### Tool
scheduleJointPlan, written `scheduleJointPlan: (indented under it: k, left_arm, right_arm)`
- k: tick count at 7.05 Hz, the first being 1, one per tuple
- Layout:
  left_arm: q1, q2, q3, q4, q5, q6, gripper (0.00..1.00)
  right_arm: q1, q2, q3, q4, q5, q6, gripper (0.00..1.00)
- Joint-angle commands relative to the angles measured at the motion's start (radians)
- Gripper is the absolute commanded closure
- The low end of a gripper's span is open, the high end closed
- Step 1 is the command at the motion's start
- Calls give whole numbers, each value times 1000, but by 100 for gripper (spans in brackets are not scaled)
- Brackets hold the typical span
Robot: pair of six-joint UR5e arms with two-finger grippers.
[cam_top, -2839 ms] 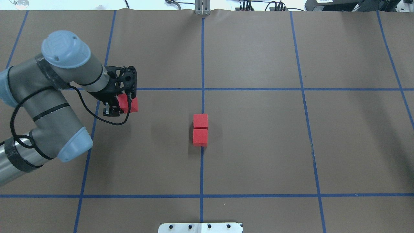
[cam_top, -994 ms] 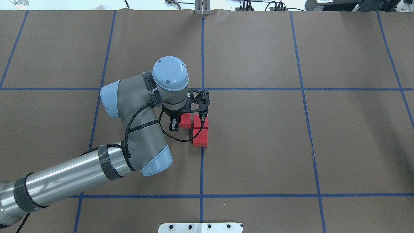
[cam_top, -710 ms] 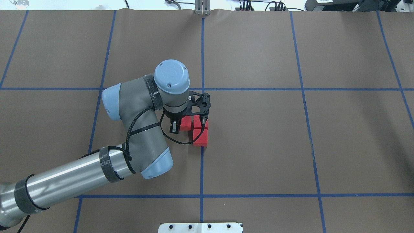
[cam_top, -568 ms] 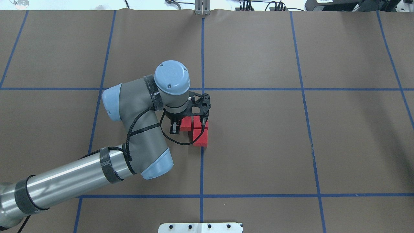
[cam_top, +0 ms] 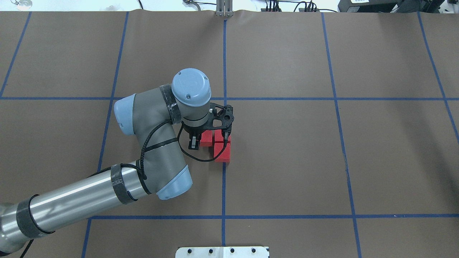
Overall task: Form red blocks into L shape at center
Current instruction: 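Lower the cube against the farther center cube and hold it there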
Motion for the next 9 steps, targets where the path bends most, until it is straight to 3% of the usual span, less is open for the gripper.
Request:
scheduleJointPlan:
  k: [1, 9]
  left_arm:
    - [5, 1, 2, 2, 0, -1, 79]
    - [11, -5, 21, -3, 0, -47, 76]
  right_arm:
    - [0, 0, 0, 0, 0, 0, 1]
    - [0, 0, 0, 0, 0, 0, 1]
